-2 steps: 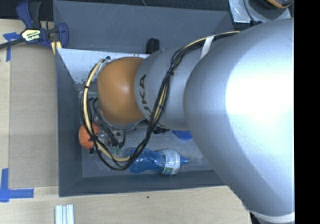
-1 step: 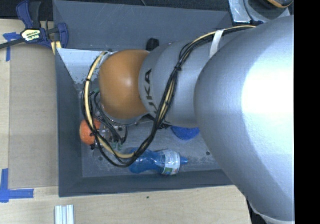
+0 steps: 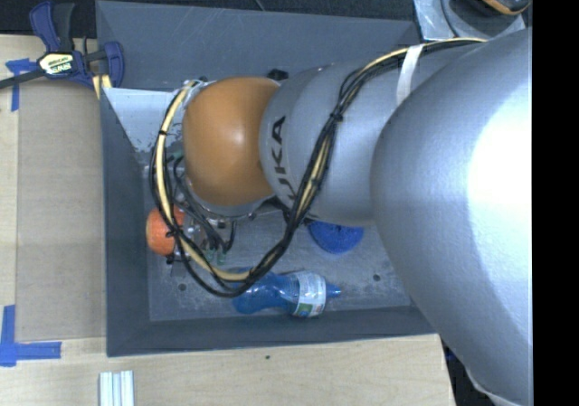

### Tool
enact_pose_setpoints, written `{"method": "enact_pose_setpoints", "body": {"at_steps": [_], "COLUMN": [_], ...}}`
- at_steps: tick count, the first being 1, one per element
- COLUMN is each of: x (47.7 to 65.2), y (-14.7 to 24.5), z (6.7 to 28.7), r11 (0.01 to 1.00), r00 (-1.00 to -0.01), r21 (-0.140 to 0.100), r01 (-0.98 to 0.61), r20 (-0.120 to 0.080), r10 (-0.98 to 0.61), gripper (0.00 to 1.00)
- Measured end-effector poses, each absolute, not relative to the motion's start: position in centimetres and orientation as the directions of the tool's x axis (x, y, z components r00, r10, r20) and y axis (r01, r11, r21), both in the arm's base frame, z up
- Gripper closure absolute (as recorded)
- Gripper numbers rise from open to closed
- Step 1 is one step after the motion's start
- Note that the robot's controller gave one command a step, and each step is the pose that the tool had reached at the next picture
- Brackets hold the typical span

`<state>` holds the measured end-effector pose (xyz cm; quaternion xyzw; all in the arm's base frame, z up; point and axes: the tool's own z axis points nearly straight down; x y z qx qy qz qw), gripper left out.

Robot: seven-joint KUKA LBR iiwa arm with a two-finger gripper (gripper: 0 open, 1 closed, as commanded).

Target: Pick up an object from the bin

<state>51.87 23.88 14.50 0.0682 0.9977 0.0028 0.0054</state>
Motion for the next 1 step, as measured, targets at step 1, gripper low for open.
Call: {"method": "enact_pose_setpoints", "body": {"at_steps": [1], "x": [51.80], "y": [23.82], "z": [19.46], "r11": [0.991], "r00": [-0.991], "r21": [0.004], "r01": [0.136], "r20": [-0.007], "r10": [0.136], "gripper": [1.00]}}
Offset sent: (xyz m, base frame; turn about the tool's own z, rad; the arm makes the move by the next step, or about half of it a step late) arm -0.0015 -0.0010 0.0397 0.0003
